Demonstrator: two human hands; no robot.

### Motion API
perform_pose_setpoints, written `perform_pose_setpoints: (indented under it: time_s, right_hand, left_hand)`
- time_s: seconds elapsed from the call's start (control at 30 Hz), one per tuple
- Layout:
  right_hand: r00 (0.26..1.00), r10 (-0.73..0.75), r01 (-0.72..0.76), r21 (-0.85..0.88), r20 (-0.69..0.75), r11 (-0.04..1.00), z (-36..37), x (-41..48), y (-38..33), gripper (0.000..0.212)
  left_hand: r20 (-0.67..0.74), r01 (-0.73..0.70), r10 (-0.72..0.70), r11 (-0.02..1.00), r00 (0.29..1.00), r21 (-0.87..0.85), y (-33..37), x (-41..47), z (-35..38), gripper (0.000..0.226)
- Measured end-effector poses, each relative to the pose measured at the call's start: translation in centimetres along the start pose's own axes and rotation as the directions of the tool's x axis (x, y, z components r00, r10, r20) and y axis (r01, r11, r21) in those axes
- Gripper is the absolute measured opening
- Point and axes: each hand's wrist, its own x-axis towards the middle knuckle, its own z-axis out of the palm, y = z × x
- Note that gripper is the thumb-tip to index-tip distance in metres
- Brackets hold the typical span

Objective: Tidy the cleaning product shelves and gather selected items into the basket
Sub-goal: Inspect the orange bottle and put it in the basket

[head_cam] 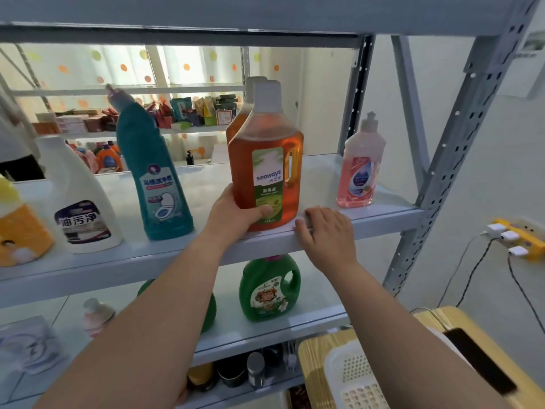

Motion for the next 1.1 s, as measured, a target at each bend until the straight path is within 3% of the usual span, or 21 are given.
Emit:
perform_pose_setpoints:
  time_s: [0.1, 0.17, 0.3, 0.43, 0.5, 0.67, 0.8, 0.87, 0.93, 1.03, 1.1]
  right_hand:
    - [0.995, 0.033, -0.045, 0.137, 0.092, 0.989, -1.3, -0.3, -0.8, 0.054]
    - [0.990, 0.086, -0.121, 0.366, 0.110, 0.923, -2.7, -0.8, -2.0, 0.056]
    - [0.968, 0.145, -0.250, 0.728, 0.205, 0.639, -5.1, -3.5, -5.3, 0.046]
    - [0.946, 0.140, -0.324, 0.888, 0.293, 0.327, -5.6, -7.8, -7.9, 0.047]
    - [0.947, 0.155, -0.311, 0.920, 0.280, 0.238, -5.4, -11.2, -9.2, 0.045]
    - [0.872, 0.347, -0.429, 0.880, 0.345, 0.204, -3.4, -19.3, -13.8, 0.064]
    - [0.817, 0.394, -0.534, 0.811, 0.422, 0.239, -1.9, -25.5, -17.7, 0.072]
    - [0.822, 0.368, -0.529, 0.823, 0.435, 0.208, -1.5, -28.1, -19.4, 0.054]
    - [0.797, 0.389, -0.533, 0.841, 0.461, 0.094, -1.1, -30.1, -20.2, 0.043]
    - [0.739, 0.429, -0.602, 0.795, 0.519, 0.075, -0.5, -31.7, -20.7, 0.041]
    - [0.626, 0.475, -0.716, 0.697, 0.618, 0.038, 0.1, -32.3, -21.0, 0.044]
  left_hand:
    - [0.009, 0.009, -0.008, 0.999, 1.000, -0.045, 0.3, -1.3, -0.4, 0.081]
    - [0.016, 0.017, -0.015, 0.995, 1.000, -0.098, 0.8, -2.8, -0.8, 0.079]
    - [0.093, 0.027, -0.004, 0.968, 0.996, -0.248, 1.4, -7.1, -2.4, 0.066]
    - [0.284, 0.077, 0.024, 0.938, 0.959, -0.339, 0.3, -12.7, -4.5, 0.062]
    - [0.339, 0.106, 0.026, 0.925, 0.941, -0.366, -1.6, -15.3, -5.1, 0.065]
    - [0.343, 0.132, -0.012, 0.935, 0.939, -0.328, -6.1, -21.2, -6.5, 0.056]
    - [0.259, 0.114, -0.059, 0.973, 0.964, -0.201, -8.2, -24.7, -7.4, 0.115]
    - [0.274, 0.185, -0.128, 0.963, 0.953, -0.196, -9.7, -25.8, -7.8, 0.119]
    - [0.351, 0.362, -0.231, 0.855, 0.907, -0.373, -11.2, -26.9, -8.2, 0.093]
    - [0.647, 0.738, -0.371, 0.457, 0.666, -0.497, -12.9, -29.2, -8.9, 0.062]
    - [0.776, 0.839, -0.327, 0.291, 0.539, -0.460, -13.6, -31.0, -9.6, 0.056]
